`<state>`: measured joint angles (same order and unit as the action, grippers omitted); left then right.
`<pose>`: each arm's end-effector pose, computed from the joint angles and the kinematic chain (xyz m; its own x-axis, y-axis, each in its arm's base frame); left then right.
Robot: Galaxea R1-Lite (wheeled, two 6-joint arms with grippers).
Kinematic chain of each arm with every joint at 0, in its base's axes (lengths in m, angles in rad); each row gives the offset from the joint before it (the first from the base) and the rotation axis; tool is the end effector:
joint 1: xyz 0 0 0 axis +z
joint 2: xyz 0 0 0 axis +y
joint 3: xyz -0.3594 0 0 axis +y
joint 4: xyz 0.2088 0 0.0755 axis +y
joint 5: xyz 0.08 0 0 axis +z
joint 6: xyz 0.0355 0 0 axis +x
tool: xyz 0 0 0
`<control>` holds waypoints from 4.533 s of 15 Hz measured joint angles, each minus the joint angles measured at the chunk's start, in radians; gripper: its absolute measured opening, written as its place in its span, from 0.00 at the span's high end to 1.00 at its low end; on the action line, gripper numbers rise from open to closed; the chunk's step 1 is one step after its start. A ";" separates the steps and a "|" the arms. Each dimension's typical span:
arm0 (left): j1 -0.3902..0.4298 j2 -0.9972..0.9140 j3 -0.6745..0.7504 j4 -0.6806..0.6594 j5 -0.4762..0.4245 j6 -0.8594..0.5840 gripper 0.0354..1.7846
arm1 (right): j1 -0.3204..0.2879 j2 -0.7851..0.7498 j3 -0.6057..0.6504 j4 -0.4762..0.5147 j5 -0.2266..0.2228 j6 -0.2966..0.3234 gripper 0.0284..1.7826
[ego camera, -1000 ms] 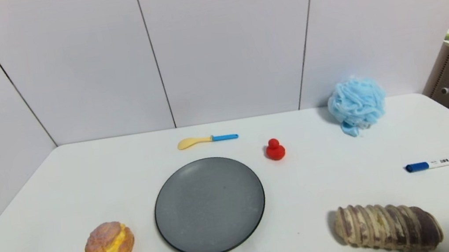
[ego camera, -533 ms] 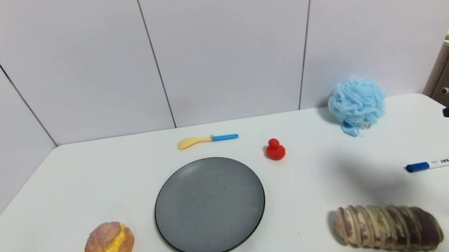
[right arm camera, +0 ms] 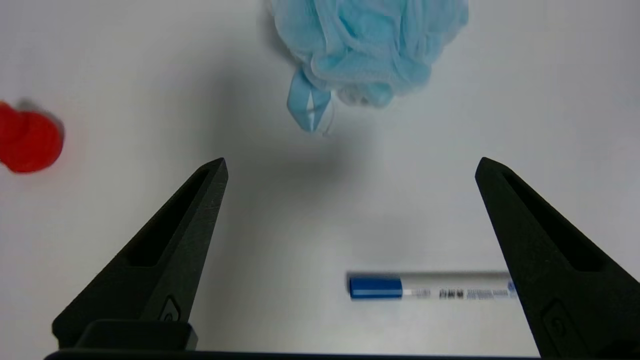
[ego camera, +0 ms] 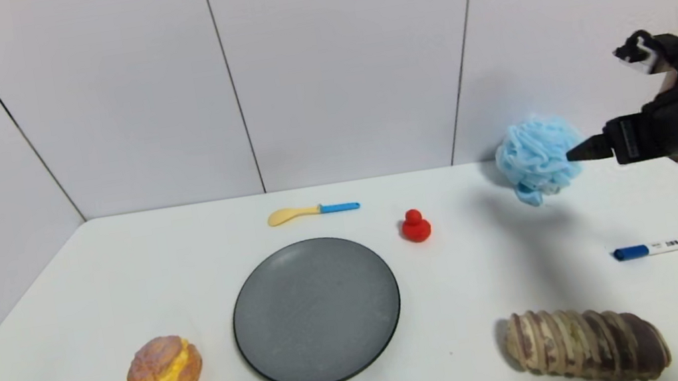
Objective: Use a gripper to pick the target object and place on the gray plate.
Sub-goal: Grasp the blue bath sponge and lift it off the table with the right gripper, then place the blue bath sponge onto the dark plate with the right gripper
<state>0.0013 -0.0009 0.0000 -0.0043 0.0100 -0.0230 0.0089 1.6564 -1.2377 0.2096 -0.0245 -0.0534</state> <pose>-0.0352 0.0003 0.0760 0.9999 0.0113 0.0052 -0.0112 0.9997 -0.0230 0.3456 0.0022 0.2743 0.8090 -0.0173 -0.5876 -0.0205 0.9981 -0.0576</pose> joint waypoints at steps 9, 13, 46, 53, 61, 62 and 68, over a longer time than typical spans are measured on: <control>0.000 0.000 0.000 0.000 0.000 0.000 0.06 | 0.003 0.249 -0.126 -0.192 -0.051 -0.004 0.04; 0.000 0.000 0.000 0.000 0.000 0.000 0.06 | -0.002 0.328 -0.135 -0.324 -0.073 -0.037 0.04; 0.000 0.000 0.000 0.000 0.000 0.000 0.06 | 0.011 0.359 0.019 -0.481 -0.065 -0.062 0.83; 0.000 0.000 0.000 0.000 0.000 0.000 0.06 | 0.234 -0.009 0.324 -0.492 -0.058 -0.061 0.85; 0.000 0.000 0.000 0.000 0.000 0.000 0.06 | 0.508 -0.106 0.161 -0.447 -0.051 -0.052 0.86; 0.000 0.000 0.000 0.000 0.000 0.000 0.06 | 0.551 -0.101 0.144 -0.448 -0.051 -0.050 0.86; 0.000 0.000 0.000 0.000 0.000 0.000 0.06 | 0.787 0.004 0.124 -0.463 -0.053 -0.017 0.86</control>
<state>0.0013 -0.0009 0.0000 -0.0038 0.0104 -0.0226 0.7957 1.6602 -1.1140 -0.2538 -0.0772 -0.0706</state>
